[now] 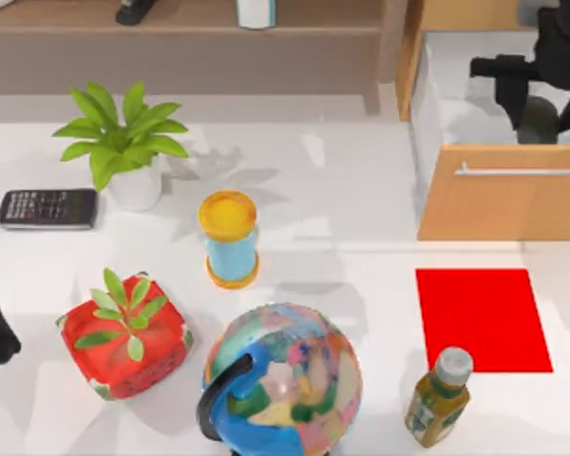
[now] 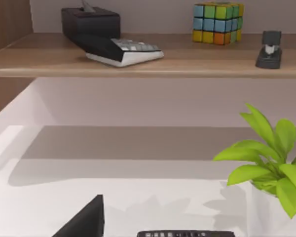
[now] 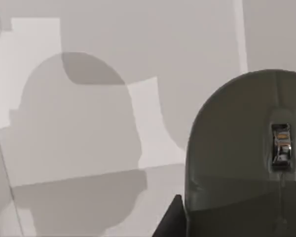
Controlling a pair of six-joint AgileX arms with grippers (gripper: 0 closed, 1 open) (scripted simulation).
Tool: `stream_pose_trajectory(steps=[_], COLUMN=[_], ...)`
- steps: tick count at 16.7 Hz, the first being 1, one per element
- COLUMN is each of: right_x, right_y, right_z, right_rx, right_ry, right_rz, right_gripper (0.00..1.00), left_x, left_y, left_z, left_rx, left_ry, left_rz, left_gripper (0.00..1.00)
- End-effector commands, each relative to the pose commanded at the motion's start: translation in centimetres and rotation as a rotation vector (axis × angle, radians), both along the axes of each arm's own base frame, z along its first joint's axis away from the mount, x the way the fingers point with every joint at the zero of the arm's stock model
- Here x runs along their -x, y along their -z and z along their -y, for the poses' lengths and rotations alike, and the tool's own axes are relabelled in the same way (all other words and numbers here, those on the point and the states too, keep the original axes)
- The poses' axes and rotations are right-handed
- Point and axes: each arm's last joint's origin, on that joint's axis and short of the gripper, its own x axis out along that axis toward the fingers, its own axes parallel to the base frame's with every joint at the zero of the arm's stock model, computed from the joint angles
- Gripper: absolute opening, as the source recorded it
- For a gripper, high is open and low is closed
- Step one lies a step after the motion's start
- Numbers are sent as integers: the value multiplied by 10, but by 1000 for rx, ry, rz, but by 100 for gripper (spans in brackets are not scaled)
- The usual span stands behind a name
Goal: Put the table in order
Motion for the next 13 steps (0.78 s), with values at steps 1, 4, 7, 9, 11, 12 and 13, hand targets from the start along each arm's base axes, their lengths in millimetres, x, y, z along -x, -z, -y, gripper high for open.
stream_pose_trajectory(steps=[1, 4, 7, 9, 11, 12, 13], right_x=[5, 27, 58, 79, 100, 109, 118], right_y=[-18, -70, -110, -127, -134, -135, -134], right_z=[1, 2, -4, -12, -21, -26, -32], right_rx=[0, -6, -20, -32, -48, -57, -65], right_ry=[10, 36, 43, 34, 15, 3, -10], right_rz=[33, 141, 219, 252, 270, 273, 272], right_gripper=[0, 0, 0, 0, 0, 0, 0], left_x=[0, 0, 0, 0, 0, 0, 0], left_y=[0, 0, 0, 0, 0, 0, 0], left_z=[0, 0, 0, 0, 0, 0, 0], left_rx=[0, 0, 0, 0, 0, 0, 0], left_ry=[0, 0, 0, 0, 0, 0, 0], left_rz=[0, 0, 0, 0, 0, 0, 0], left_gripper=[100, 100, 100, 100, 100, 100, 100])
